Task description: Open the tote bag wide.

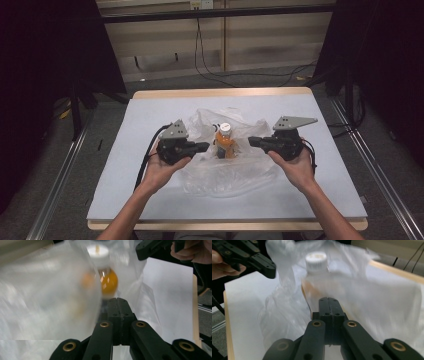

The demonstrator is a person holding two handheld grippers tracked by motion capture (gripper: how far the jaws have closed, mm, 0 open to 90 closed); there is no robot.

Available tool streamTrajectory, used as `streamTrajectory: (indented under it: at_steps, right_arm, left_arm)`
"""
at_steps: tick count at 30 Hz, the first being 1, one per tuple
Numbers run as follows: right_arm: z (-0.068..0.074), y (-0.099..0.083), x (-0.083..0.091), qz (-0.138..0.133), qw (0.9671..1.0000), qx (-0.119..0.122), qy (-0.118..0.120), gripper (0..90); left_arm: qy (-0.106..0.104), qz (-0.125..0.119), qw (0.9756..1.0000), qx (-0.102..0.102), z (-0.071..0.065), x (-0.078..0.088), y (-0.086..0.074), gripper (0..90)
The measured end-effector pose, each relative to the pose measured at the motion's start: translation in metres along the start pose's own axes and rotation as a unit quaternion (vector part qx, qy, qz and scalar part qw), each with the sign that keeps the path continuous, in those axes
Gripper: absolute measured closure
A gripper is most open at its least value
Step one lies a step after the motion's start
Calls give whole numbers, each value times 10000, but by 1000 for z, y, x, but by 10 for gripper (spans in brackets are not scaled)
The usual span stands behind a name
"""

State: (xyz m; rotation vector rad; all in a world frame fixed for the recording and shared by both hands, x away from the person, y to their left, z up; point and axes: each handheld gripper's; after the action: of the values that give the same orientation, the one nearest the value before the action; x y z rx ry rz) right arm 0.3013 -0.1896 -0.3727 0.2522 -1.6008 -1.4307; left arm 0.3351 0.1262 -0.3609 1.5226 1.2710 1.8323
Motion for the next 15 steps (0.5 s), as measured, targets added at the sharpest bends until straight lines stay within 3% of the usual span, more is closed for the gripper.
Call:
streamTrajectory:
  at_steps: [4, 5, 8, 9, 10, 11, 13, 15]
  right_arm:
    - [3, 19, -1, -120, 9999, 98, 11, 900]
    - [1, 30, -4, -183, 9997, 132, -7, 900]
    - [-5, 38, -10, -212, 9997, 78, -66, 900]
    - [-14, 41, -20, -200, 9997, -45, -124, 900]
    - [-20, 40, -26, -153, 9997, -104, -134, 900]
    - [-25, 38, -32, -63, 9997, -141, -193, 900]
    - [-30, 35, -39, 27, 9996, -192, -195, 900]
    - [-43, 19, -61, 353, 9986, -320, -237, 900]
  left_arm:
    - [97, -139, 9999, -29, 8, 3, 19, 900]
    - [168, -174, 9997, -4, 14, 3, 23, 900]
    - [343, -191, 9991, 176, 36, -4, 28, 900]
    - [364, -149, 9989, 249, 43, -9, 28, 900]
    - [444, -38, 9985, 315, 49, -15, 26, 900]
    - [495, 219, 9974, 480, 60, -30, 18, 900]
    - [517, 350, 9964, 579, 65, -38, 12, 900]
    - [475, 631, 9938, 784, 72, -58, -5, 900]
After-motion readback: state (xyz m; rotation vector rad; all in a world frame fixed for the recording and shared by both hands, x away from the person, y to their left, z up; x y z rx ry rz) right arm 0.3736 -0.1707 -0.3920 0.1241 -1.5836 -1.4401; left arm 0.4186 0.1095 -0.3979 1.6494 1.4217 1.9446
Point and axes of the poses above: each handheld gripper's, and its own axes: x roughly backward along the jaws, y roughly out of its top, z roughly to its left, and after that the axes turned 3 degrees about z, right-handed
